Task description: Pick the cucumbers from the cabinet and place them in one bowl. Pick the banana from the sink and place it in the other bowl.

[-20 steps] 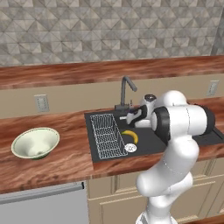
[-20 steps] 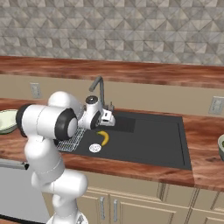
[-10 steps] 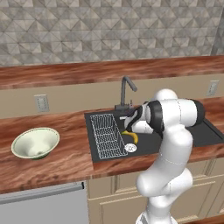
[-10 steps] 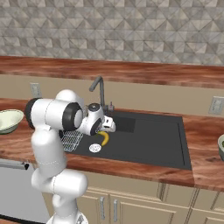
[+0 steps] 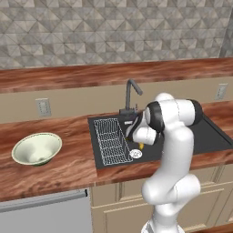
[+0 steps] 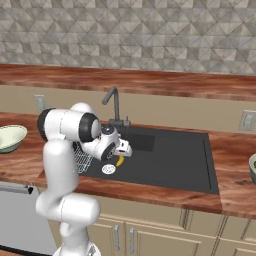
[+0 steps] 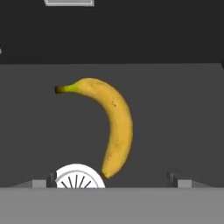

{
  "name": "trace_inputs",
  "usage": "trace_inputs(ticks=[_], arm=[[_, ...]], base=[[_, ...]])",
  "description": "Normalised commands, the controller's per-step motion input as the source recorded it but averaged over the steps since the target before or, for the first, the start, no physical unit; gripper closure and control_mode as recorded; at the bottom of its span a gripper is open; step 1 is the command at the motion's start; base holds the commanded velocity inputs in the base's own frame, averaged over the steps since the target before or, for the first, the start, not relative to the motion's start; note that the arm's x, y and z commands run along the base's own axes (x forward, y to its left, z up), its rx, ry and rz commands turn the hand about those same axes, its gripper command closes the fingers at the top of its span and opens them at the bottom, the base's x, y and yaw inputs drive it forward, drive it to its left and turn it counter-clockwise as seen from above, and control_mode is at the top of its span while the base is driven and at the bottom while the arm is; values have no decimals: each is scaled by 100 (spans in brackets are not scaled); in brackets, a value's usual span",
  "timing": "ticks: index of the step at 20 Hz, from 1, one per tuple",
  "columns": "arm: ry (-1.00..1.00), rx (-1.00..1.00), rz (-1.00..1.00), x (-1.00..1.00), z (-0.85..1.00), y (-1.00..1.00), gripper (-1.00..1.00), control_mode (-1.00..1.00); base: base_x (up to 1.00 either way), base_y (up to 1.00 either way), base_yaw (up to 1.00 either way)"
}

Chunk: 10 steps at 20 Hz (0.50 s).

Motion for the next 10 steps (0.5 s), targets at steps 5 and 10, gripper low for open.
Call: trace_inputs(ticks=[5,10], arm=[[0,0,0,19,-35,0,-100,-100],[0,0,0,28,-33,-4,-100,-100]], base=[[0,0,0],[0,0,0]])
